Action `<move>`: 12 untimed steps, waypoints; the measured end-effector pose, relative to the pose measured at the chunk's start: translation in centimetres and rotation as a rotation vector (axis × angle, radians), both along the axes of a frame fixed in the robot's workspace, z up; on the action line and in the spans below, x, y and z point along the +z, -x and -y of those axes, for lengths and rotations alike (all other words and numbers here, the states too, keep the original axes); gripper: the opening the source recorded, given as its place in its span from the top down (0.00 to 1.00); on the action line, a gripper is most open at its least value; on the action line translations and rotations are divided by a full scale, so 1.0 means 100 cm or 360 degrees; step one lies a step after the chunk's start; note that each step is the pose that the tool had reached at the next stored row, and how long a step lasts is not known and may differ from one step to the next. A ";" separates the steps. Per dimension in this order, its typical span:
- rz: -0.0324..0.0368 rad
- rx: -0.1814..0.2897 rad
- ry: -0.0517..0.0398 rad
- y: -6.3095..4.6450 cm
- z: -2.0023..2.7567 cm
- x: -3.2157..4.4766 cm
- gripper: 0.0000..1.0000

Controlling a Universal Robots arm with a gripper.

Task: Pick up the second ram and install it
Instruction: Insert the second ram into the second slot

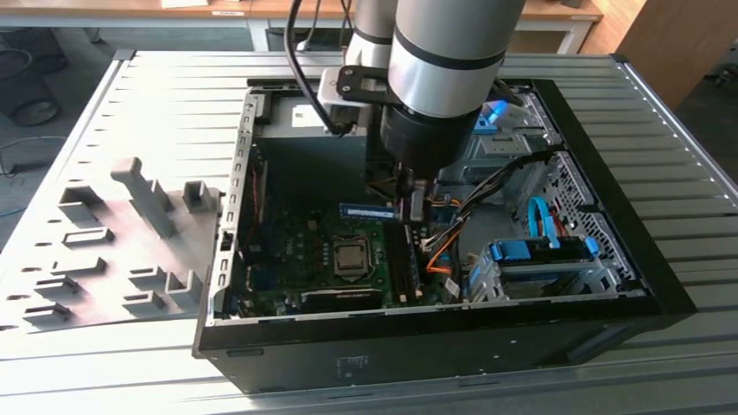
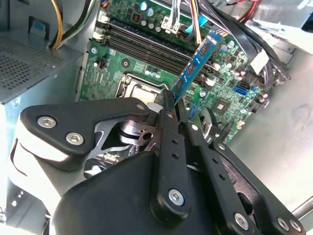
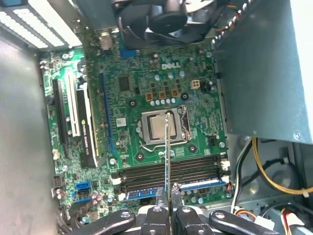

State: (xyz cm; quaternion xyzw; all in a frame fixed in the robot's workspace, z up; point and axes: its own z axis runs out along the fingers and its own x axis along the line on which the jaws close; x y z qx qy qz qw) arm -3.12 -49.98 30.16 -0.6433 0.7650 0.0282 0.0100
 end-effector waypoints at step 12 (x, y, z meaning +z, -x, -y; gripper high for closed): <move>0.0000 -0.0143 0.0002 0.000 0.0000 -0.0005 0.86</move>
